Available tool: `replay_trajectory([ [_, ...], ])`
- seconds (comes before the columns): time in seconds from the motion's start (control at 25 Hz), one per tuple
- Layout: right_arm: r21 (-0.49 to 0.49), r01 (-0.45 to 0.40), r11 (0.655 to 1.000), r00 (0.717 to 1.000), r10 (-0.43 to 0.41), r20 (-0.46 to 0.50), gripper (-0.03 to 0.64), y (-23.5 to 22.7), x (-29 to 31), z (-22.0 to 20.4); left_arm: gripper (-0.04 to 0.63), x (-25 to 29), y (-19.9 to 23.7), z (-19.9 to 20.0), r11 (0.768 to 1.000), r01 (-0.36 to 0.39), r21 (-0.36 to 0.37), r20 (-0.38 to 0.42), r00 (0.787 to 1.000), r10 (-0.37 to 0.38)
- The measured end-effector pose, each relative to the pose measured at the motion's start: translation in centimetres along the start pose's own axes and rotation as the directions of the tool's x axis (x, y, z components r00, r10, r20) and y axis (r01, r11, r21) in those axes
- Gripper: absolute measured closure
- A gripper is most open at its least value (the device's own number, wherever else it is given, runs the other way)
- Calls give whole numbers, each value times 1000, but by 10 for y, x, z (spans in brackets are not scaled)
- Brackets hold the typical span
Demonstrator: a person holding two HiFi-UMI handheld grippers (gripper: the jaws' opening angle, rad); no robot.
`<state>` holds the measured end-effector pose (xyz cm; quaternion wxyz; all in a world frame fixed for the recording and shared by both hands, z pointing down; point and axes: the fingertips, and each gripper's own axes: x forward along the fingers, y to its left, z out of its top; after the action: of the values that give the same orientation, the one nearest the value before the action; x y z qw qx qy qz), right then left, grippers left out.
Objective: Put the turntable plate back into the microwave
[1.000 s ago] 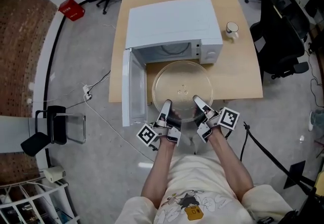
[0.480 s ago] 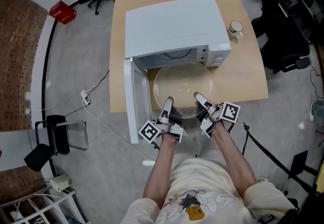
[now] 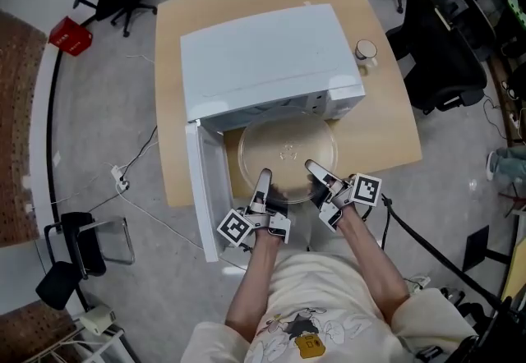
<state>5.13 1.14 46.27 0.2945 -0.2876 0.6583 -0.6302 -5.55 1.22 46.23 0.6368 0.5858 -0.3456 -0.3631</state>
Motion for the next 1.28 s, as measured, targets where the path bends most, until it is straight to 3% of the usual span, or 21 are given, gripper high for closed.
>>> replay_trajectory([
  [0.2, -34, 9, 999, 999, -10, -47, 560, -8, 12, 11, 557, 12, 9, 9, 999, 7, -41, 69, 998, -4],
  [0.44, -47, -2, 999, 997, -2, -79, 560, -23, 41, 25, 557, 29, 26, 32, 999, 16, -34, 144, 990, -11],
  [0.84, 7, 2, 1000, 1000, -2, -15, 568, -53, 87, 38, 555, 54, 50, 78, 998, 49, -25, 352, 935, -37],
  [1.28, -15, -4, 1000, 1000, 4, 3, 571, -74, 125, 65, 557, 90, 70, 104, 994, 102, -28, 433, 898, -80],
])
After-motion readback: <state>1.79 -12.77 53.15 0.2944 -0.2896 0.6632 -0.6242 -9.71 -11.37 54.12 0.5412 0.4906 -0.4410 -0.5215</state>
